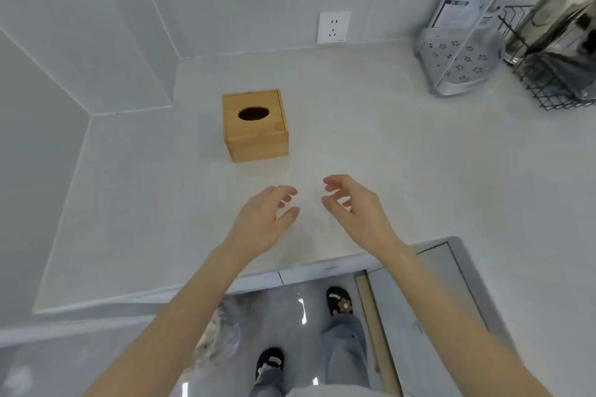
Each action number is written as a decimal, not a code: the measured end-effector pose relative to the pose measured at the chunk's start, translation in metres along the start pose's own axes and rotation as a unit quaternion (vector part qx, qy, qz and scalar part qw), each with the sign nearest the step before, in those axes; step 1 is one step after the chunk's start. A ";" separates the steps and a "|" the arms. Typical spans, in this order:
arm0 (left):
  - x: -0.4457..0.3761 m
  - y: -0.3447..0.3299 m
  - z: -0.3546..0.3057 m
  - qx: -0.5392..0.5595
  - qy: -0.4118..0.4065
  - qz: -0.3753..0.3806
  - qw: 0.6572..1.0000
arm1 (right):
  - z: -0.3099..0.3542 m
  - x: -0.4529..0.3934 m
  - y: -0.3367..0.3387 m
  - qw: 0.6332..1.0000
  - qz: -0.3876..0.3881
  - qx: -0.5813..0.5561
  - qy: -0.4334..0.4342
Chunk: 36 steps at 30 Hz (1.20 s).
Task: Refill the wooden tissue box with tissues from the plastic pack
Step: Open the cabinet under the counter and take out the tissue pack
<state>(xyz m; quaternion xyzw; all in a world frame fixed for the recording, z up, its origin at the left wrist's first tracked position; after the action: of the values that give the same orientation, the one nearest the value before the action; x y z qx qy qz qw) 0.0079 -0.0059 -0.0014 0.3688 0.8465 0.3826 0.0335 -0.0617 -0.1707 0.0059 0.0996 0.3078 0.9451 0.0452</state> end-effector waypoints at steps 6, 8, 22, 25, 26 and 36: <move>0.038 -0.028 0.037 -0.043 -0.034 0.043 0.998 | -0.016 0.060 -0.064 0.993 -0.062 -0.068 -0.070; 0.045 -0.041 0.046 -0.044 -0.060 0.049 0.996 | -0.030 0.076 -0.085 0.992 -0.058 -0.063 -0.095; 0.059 -0.094 0.082 -0.174 -0.160 0.025 0.971 | -0.109 0.066 -0.168 0.961 0.013 0.266 -0.068; 0.059 -0.097 0.085 -0.189 -0.168 0.024 0.967 | -0.116 0.064 -0.176 0.947 -0.022 0.317 -0.054; 0.059 -0.098 0.085 -0.193 -0.166 0.022 0.967 | -0.117 0.063 -0.177 0.944 -0.027 0.327 -0.043; 0.061 -0.104 0.082 -0.191 -0.144 0.002 0.971 | -0.117 0.065 -0.175 0.939 -0.034 0.341 -0.032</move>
<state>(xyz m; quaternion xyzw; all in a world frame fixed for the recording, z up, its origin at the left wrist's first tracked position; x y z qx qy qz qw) -0.0706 0.0394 -0.1153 0.4087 0.7432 0.4800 0.2240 -0.1464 -0.0867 -0.1798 0.1290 0.6132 0.7777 0.0502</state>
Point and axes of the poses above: each hand's wrist, its own x-axis away from the middle knuckle, its own y-axis out of the back of the hand, z = x × y, the point moved 1 cm from there along -x, towards the middle knuckle, and after that the axes turned 7 degrees about z, right-handed, at the moved point
